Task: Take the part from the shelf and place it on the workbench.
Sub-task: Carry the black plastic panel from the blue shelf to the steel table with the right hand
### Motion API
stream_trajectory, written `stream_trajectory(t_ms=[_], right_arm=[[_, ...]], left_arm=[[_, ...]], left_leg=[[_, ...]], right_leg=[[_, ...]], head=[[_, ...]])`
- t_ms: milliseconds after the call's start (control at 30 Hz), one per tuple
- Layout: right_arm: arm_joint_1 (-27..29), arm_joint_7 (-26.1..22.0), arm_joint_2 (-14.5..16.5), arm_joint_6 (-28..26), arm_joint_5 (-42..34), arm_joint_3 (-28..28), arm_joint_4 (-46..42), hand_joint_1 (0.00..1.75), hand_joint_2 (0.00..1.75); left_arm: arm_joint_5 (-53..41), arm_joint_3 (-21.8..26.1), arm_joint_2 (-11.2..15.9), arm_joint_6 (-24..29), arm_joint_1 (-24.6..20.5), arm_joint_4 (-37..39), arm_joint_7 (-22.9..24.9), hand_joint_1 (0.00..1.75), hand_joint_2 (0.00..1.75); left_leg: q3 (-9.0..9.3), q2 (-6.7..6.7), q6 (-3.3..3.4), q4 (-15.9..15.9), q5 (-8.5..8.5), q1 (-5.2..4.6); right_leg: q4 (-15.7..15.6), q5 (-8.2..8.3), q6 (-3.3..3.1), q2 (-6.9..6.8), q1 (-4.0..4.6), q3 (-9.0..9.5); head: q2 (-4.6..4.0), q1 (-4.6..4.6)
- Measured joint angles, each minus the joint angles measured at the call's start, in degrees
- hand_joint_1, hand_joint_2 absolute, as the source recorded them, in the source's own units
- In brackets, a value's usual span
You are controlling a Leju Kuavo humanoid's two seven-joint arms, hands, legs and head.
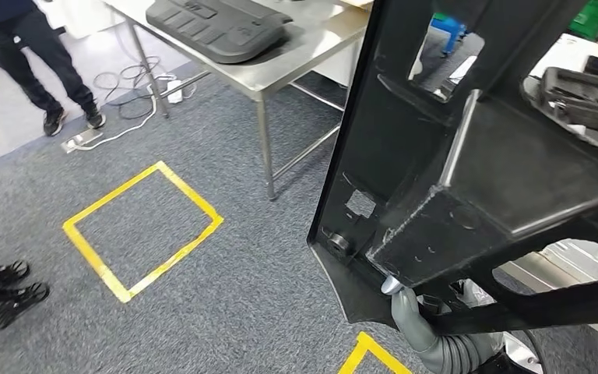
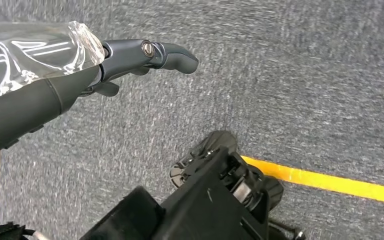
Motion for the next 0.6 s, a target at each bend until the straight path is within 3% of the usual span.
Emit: stream_trajectory(t_ms=[33,100,167,233,300,333,367,400,467,500,533,600], right_arm=[[-0.02,0.02,0.00,0.00,-0.01,0.00,0.00,1.75,1.75],[-0.05,0.05,-0.01,0.01,-0.03,0.00,-0.01,1.75,1.75],[-0.08,0.08,-0.02,0.03,-0.04,0.00,-0.07,1.75,1.75],[-0.14,0.09,-0.01,0.05,-0.05,0.00,-0.12,1.75,1.75],[-0.16,0.11,0.00,0.13,-0.08,0.00,-0.13,1.75,1.75],[-0.16,0.12,0.00,0.16,-0.09,0.00,-0.13,1.75,1.75],[-0.16,0.13,0.00,0.19,-0.10,0.00,-0.13,1.75,1.75],[-0.17,0.14,0.00,0.20,-0.10,0.00,-0.13,1.75,1.75],[-0.18,0.14,0.00,0.20,-0.09,0.00,-0.13,1.75,1.75],[-0.21,0.16,0.00,0.21,-0.09,0.00,-0.14,1.75,1.75],[-0.25,0.19,-0.01,0.21,-0.08,0.00,-0.14,1.75,1.75],[-0.30,0.24,-0.02,0.22,-0.08,0.00,-0.15,1.75,1.75]], left_arm=[[0.02,0.00,0.02,-0.01,-0.02,0.00,0.00,0.00,1.75],[0.07,0.00,0.03,-0.01,-0.08,0.00,0.00,0.00,1.75],[0.09,0.00,0.03,-0.02,-0.24,0.00,0.00,0.00,1.75],[0.09,0.00,-0.02,-0.03,-0.32,0.00,0.00,0.00,1.75],[0.13,0.00,-0.06,-0.04,-0.13,0.00,0.00,0.00,1.75],[0.16,0.00,-0.06,-0.04,-0.03,0.00,0.00,0.00,1.75],[0.19,0.00,-0.06,-0.04,0.03,0.00,0.00,0.00,1.75],[0.22,0.00,-0.06,-0.04,0.03,0.00,0.00,0.00,1.75],[0.22,0.00,-0.02,-0.04,-0.03,0.00,0.00,0.00,1.75],[0.22,0.00,0.01,-0.04,-0.04,0.00,0.00,0.00,1.75],[0.23,0.00,0.03,-0.04,-0.05,0.00,0.00,0.00,1.75],[0.24,0.00,0.03,-0.04,-0.06,0.00,0.00,0.00,1.75]], left_leg=[[0.16,0.52,-0.32,0.04,-0.22,-0.18],[0.40,1.45,-0.89,0.09,-0.56,-0.09],[-0.14,-0.47,-1.56,1.88,-1.93,0.32],[-2.92,-3.71,-2.01,7.96,-5.19,0.57],[-6.77,-4.67,-2.04,15.33,-7.94,0.57],[-7.84,-4.70,-1.93,16.97,-7.93,0.55],[-7.82,-4.79,-1.68,16.29,-6.79,0.49],[-6.75,-5.16,-1.33,13.42,-4.76,0.41],[-3.47,-7.43,-0.42,5.41,-0.70,0.21],[-2.35,-8.39,-0.11,2.65,0.43,0.10],[-1.82,-8.95,0.06,1.28,0.84,0.01],[-1.74,-8.54,0.09,0.97,0.85,-0.12]], right_leg=[[-0.90,0.04,-0.42,-0.26,0.12,0.41],[-0.82,0.14,-1.30,1.18,0.21,0.21],[-0.92,0.32,-1.97,2.50,0.11,0.11],[-0.95,0.48,-2.49,3.75,0.03,0.01],[-0.93,0.55,-2.76,5.22,0.15,-0.09],[-0.93,0.56,-2.80,6.07,0.23,-0.09],[-0.92,0.57,-2.80,6.93,0.29,-0.05],[-0.92,0.59,-2.79,7.75,0.34,0.02],[-0.90,0.64,-2.66,9.16,0.40,0.10],[-0.87,0.68,-2.49,9.73,0.41,0.04],[-0.85,0.71,-2.29,10.22,0.41,-0.07],[-0.84,0.75,-2.00,10.77,0.40,-0.26]], head=[[0.00,-0.03],[0.00,-0.06],[0.00,-0.08],[0.00,-0.10],[0.00,-0.09],[0.00,-0.09],[-0.01,-0.10],[-0.01,-0.09],[-0.01,-0.09],[0.00,-0.08],[0.00,-0.08],[0.00,-0.08]])
